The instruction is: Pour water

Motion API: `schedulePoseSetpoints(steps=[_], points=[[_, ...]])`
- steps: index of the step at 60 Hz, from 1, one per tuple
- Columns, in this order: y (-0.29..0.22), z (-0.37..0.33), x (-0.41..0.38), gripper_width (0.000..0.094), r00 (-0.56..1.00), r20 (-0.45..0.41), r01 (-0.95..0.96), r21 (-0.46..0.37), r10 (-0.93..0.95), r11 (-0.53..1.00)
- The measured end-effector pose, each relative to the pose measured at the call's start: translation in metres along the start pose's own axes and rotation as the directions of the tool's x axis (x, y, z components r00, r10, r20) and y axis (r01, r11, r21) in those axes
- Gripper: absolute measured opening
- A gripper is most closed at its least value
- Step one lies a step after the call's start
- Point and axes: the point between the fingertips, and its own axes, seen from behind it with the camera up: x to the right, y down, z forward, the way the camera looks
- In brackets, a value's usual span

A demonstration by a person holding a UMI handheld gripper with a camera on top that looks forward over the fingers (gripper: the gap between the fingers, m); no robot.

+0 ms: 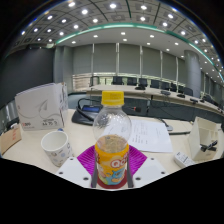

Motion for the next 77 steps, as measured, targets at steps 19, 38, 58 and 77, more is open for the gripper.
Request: schedulePoseSetpoints(steps=[19,38,58,77], points=[[0.016,-0.014,-0.002,0.0845,0.998,-0.018,-0.060,-0.082,0.059,0.995],[-0.025,-0.163,-0.038,0.0859,0.988,-0.155,-0.045,-0.121,0.026,0.992],[-0.034,-0.336,-0.150,0.0857,0.982,-0.187,-0.010,-0.129,-0.014,0.992],[-0.023,-0.380,-0.192,0.0857,0.985,-0.172,-0.025,-0.133,0.002,0.991]])
